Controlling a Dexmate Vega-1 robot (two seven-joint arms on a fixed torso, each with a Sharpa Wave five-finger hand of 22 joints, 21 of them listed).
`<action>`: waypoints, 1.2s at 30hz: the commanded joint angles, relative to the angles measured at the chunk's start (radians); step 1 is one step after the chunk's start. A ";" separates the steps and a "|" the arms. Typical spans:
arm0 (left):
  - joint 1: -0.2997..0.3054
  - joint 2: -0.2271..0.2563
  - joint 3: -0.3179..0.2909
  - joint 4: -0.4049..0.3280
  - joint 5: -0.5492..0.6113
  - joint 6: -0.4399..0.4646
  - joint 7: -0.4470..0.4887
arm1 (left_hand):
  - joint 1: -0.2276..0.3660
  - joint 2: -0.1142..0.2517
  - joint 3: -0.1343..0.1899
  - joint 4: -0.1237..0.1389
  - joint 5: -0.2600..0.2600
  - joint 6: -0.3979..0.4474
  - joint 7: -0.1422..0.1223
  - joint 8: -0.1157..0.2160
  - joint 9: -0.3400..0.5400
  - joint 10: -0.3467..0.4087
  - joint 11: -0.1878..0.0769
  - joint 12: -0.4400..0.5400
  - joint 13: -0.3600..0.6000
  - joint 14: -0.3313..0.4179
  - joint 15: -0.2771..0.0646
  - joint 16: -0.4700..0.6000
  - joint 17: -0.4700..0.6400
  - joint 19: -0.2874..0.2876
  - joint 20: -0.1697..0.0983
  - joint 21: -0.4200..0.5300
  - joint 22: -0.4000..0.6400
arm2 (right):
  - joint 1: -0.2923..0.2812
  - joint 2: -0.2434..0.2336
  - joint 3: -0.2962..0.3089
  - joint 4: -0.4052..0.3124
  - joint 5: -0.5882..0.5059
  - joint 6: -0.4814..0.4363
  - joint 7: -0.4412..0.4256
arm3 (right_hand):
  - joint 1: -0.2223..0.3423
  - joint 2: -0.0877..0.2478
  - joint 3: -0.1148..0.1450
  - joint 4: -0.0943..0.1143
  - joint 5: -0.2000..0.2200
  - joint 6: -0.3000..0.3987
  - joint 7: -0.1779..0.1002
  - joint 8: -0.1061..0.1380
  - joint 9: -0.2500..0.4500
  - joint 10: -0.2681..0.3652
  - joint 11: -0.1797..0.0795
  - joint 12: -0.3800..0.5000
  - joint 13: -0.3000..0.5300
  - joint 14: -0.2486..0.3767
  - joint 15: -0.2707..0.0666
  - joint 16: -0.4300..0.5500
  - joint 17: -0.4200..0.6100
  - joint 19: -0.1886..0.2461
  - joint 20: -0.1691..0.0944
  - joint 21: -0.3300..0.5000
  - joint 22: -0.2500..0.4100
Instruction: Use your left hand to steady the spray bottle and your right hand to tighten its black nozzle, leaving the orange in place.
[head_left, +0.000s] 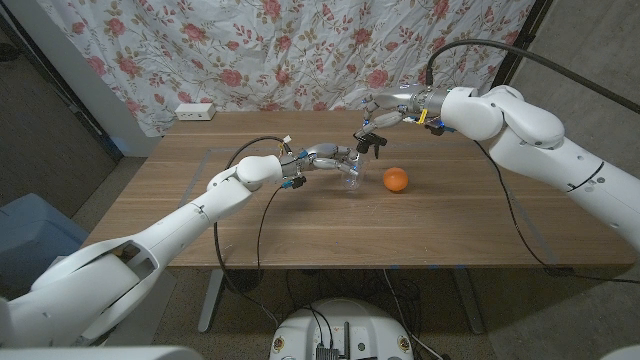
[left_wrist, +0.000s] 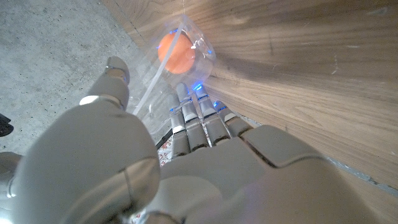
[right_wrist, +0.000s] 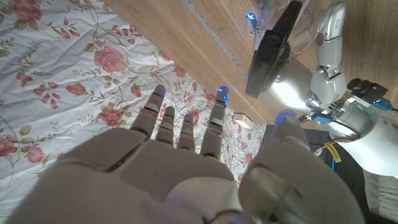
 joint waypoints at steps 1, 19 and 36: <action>-0.008 -0.004 0.001 0.013 -0.003 -0.004 -0.012 | 0.007 0.115 0.021 0.019 0.006 0.139 -0.082 0.124 0.002 0.079 -0.073 0.003 0.005 0.012 -0.120 -0.006 0.004 0.008 -0.030 -0.002 0.003 | 0.012 0.007 -0.027 0.004 -0.040 -0.007 0.027 | 0.013 0.005 0.009 -0.006 0.001 0.032 0.006 0.014 0.007 0.005 -0.002 0.012 0.005 -0.005 0.005 -0.005 0.001 -0.008 -0.003 0.002 -0.001; -0.008 -0.011 0.002 0.021 -0.005 0.000 -0.007 | -0.004 0.121 0.028 0.022 0.007 0.146 -0.078 0.126 0.002 0.081 -0.073 0.002 0.006 0.014 -0.120 -0.011 0.003 0.009 -0.028 -0.002 0.003 | -0.006 0.029 -0.045 0.023 -0.104 -0.027 0.016 | 0.085 0.018 0.043 -0.025 0.003 0.180 -0.017 0.081 0.024 0.061 -0.034 0.035 0.003 0.044 -0.026 0.010 -0.005 0.020 -0.024 0.013 -0.002; -0.002 -0.008 0.001 0.012 -0.005 -0.002 0.000 | -0.009 0.124 0.032 0.021 0.006 0.149 -0.076 0.127 0.003 0.086 -0.069 0.002 0.007 0.017 -0.120 -0.011 0.004 0.012 -0.024 -0.002 0.002 | -0.020 0.041 -0.050 0.024 -0.111 -0.040 0.010 | 0.141 0.010 0.061 -0.026 0.004 0.261 -0.024 0.114 0.019 0.101 -0.052 0.043 0.002 0.071 -0.046 0.019 -0.007 0.034 -0.030 0.014 -0.001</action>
